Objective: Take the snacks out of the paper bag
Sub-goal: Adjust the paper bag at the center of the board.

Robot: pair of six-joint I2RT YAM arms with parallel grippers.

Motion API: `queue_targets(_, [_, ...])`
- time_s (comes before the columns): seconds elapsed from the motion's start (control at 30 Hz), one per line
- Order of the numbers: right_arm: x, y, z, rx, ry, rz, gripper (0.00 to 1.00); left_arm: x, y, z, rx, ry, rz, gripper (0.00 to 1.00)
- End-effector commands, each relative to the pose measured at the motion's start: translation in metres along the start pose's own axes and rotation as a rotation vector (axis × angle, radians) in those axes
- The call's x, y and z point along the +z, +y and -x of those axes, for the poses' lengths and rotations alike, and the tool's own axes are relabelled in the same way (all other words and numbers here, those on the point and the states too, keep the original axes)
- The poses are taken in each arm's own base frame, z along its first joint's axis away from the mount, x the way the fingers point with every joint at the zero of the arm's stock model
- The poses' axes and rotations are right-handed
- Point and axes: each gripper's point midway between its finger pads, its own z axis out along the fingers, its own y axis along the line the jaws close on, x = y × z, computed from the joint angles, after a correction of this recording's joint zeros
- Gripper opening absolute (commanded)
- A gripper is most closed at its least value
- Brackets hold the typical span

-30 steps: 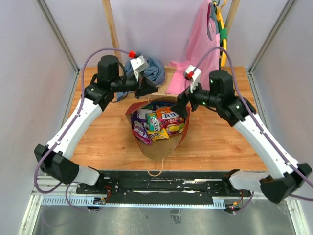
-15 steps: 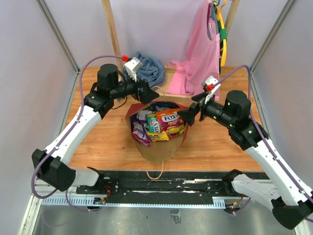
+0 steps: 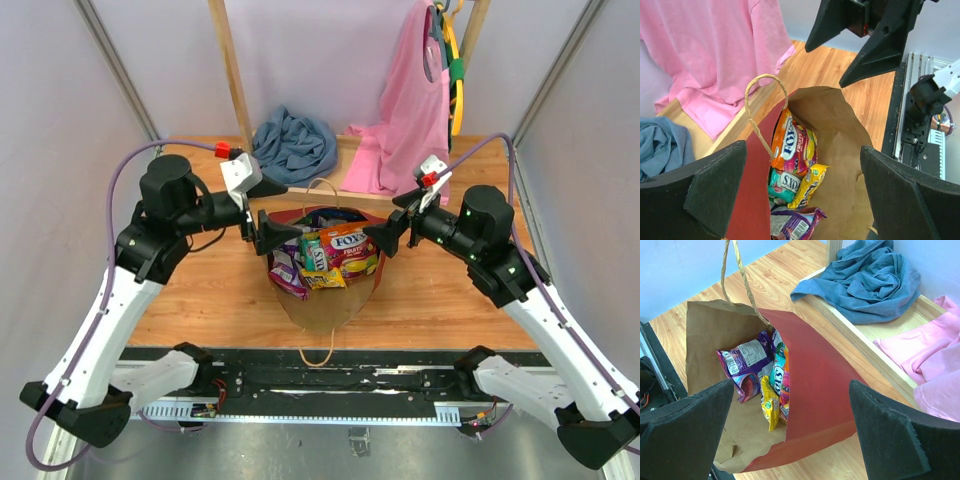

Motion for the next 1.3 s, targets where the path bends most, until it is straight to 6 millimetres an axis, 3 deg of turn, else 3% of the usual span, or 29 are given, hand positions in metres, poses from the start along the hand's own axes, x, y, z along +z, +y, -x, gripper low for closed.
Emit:
queue_targets(0.0, [-0.004, 0.002, 0.01, -0.017, -0.042, -0.004, 0.99, -0.003, -0.008, 0.0, 0.004, 0.026, -0.028, 1.0])
queue_targets(0.07, [-0.004, 0.002, 0.011, -0.012, -0.044, -0.007, 0.99, -0.007, -0.013, 0.001, 0.02, 0.016, -0.044, 1.0])
queue_targets(0.17, [-0.004, 0.001, 0.011, -0.002, -0.049, -0.009, 0.99, -0.017, -0.019, 0.028, 0.07, -0.138, -0.007, 1.0])
queue_targets(0.23, [-0.005, 0.002, 0.011, 0.0, -0.051, -0.007, 0.99, -0.025, 0.0, 0.047, 0.09, -0.235, 0.141, 1.0])
queue_targets(0.37, [-0.005, 0.004, 0.012, 0.006, -0.06, -0.002, 0.99, -0.063, 0.065, 0.094, -0.016, -0.429, 0.572, 1.0])
queue_targets(0.47, [-0.002, 0.005, 0.011, 0.015, -0.059, 0.01, 0.99, -0.08, 0.081, 0.11, -0.155, -0.523, 0.691, 1.0])
queue_targets(0.53, [-0.001, 0.007, 0.011, 0.027, -0.06, 0.019, 0.99, -0.091, 0.08, 0.109, -0.223, -0.581, 0.725, 1.0])
queue_targets(0.63, [0.001, 0.014, 0.011, 0.055, -0.069, 0.057, 0.98, -0.121, 0.06, 0.099, -0.236, -0.664, 0.746, 1.0])
queue_targets(0.73, [-0.001, 0.018, 0.007, 0.079, -0.04, 0.073, 0.99, -0.14, 0.049, 0.099, -0.234, -0.626, 0.783, 1.0])
queue_targets(0.8, [-0.004, 0.018, 0.002, 0.082, -0.035, 0.065, 0.99, -0.148, 0.053, 0.1, -0.231, -0.603, 0.832, 1.0])
queue_targets(0.93, [0.004, 0.012, -0.009, 0.102, -0.017, 0.044, 0.99, -0.139, 0.077, 0.089, -0.238, -0.536, 0.912, 1.0])
queue_targets(1.03, [0.006, 0.016, -0.006, 0.109, -0.018, 0.067, 0.99, -0.145, 0.105, 0.083, -0.234, -0.515, 1.062, 1.0])
queue_targets(1.17, [0.004, 0.019, -0.001, 0.095, -0.04, 0.082, 0.99, -0.148, 0.136, 0.094, -0.224, -0.506, 1.162, 1.0])
queue_targets(1.27, [0.001, 0.024, 0.002, 0.103, -0.05, 0.106, 0.99, -0.144, 0.186, 0.08, -0.266, -0.437, 1.185, 1.0])
